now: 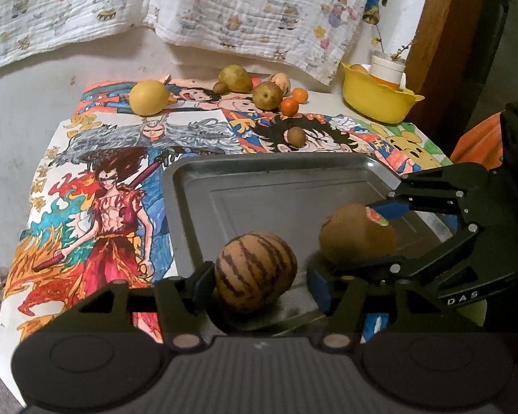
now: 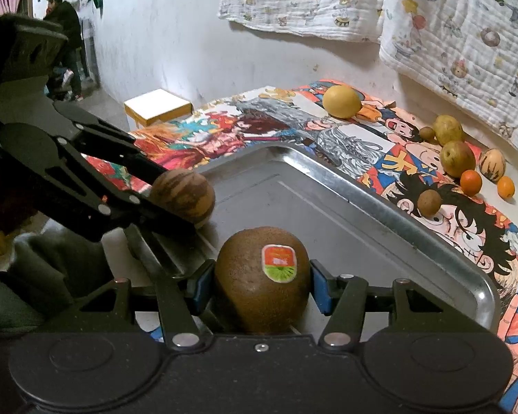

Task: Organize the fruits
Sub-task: 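Carry the kiwi in the right tool and striped fruit in the left tool over the tray, then open the right tool on the tray while the left tool releases the striped fruit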

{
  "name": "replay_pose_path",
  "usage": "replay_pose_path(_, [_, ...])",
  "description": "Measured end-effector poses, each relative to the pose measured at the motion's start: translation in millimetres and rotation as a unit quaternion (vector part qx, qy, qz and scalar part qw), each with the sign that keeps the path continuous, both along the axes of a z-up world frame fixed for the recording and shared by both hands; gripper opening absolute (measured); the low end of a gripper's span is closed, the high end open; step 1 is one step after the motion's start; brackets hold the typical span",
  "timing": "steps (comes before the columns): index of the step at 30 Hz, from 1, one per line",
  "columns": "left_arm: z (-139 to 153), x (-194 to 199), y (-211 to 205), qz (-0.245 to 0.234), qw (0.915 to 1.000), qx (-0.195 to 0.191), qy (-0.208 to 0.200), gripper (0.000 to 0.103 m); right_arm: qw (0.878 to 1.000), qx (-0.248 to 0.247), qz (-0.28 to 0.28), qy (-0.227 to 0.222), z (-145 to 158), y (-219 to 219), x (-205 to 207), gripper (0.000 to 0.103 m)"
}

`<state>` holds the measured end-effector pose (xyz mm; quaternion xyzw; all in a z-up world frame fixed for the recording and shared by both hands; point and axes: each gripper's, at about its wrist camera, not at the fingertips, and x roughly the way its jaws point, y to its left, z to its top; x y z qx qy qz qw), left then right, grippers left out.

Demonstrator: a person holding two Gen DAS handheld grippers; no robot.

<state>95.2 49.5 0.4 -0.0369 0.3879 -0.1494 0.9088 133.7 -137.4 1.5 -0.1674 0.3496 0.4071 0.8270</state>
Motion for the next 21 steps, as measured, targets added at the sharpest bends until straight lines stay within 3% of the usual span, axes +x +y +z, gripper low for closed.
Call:
replay_pose_path(6, [10.5, -9.9, -5.4, -0.013, 0.9991, 0.027, -0.029, 0.086, 1.000, 0.016, 0.000, -0.001, 11.1, -9.1, -3.6, 0.070])
replay_pose_path(10, [15.9, -20.6, -9.6, -0.020, 0.9971, 0.055, -0.048, 0.098, 1.000, 0.013, 0.007, -0.004, 16.2, -15.3, -12.0, 0.084])
replay_pose_path(15, [19.0, -32.6, -10.2, -0.031, 0.9945, 0.078, -0.063, 0.102, 1.000, -0.005, 0.010, -0.015, 20.2, -23.5, -24.4, 0.094])
replay_pose_path(21, [18.1, -33.8, -1.2, -0.029, 0.9942, 0.090, -0.050, 0.102, 0.999, -0.039, -0.001, -0.014, 20.4, -35.7, -28.3, 0.101])
